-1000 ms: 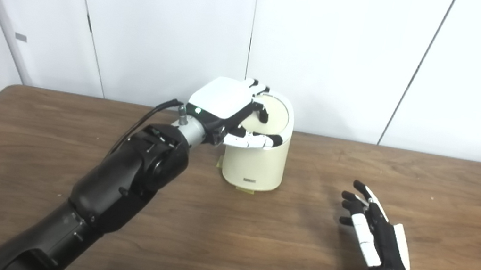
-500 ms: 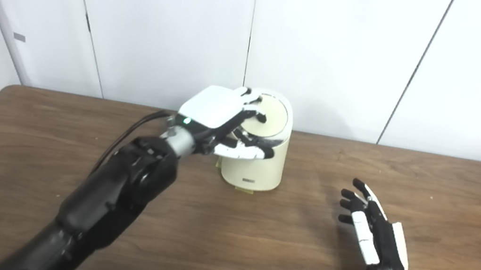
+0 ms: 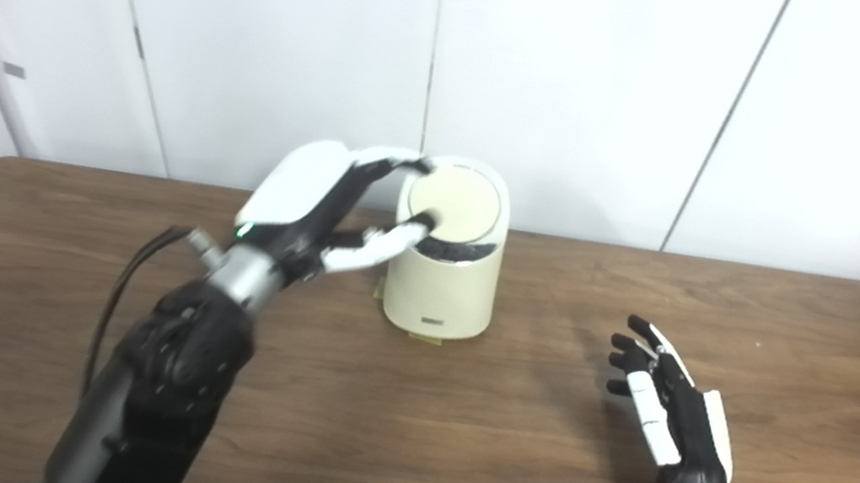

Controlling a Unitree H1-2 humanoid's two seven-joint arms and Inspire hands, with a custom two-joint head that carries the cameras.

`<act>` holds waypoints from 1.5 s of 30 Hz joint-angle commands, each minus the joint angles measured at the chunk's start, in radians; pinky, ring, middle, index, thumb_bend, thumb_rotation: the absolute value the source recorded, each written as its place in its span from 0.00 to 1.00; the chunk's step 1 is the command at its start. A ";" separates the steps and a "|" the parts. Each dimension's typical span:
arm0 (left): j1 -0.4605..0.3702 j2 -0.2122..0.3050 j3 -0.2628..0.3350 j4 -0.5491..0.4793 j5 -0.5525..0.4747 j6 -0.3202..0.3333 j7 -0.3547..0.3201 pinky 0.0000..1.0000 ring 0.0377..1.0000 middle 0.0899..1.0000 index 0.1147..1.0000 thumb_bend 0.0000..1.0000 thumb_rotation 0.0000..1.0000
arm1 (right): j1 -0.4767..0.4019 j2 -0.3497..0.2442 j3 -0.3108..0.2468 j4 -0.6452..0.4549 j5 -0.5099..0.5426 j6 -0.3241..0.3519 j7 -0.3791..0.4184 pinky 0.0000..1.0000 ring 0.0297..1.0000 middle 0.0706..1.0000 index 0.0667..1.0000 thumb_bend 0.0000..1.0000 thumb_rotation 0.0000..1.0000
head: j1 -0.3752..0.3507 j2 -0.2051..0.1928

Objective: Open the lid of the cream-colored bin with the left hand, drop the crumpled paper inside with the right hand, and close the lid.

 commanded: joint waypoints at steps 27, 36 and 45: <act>0.371 -0.209 0.306 0.197 -0.822 -0.214 0.182 1.00 1.00 1.00 1.00 0.44 0.94 | -0.015 -0.002 -0.061 0.020 0.222 -0.080 0.047 1.00 1.00 1.00 0.99 0.54 0.99 | -0.014 0.027; 0.394 -0.214 0.277 0.205 -0.816 -0.236 0.227 1.00 1.00 1.00 0.99 0.46 0.91 | 0.008 -0.012 -0.063 0.004 0.240 -0.053 0.054 0.99 1.00 1.00 0.99 0.54 1.00 | -0.012 0.045; 0.400 -0.207 0.259 0.212 -0.784 -0.265 0.256 1.00 1.00 1.00 0.98 0.43 0.93 | 0.012 -0.007 -0.067 0.000 0.258 -0.044 0.055 0.98 0.99 0.99 0.98 0.54 0.98 | -0.009 0.053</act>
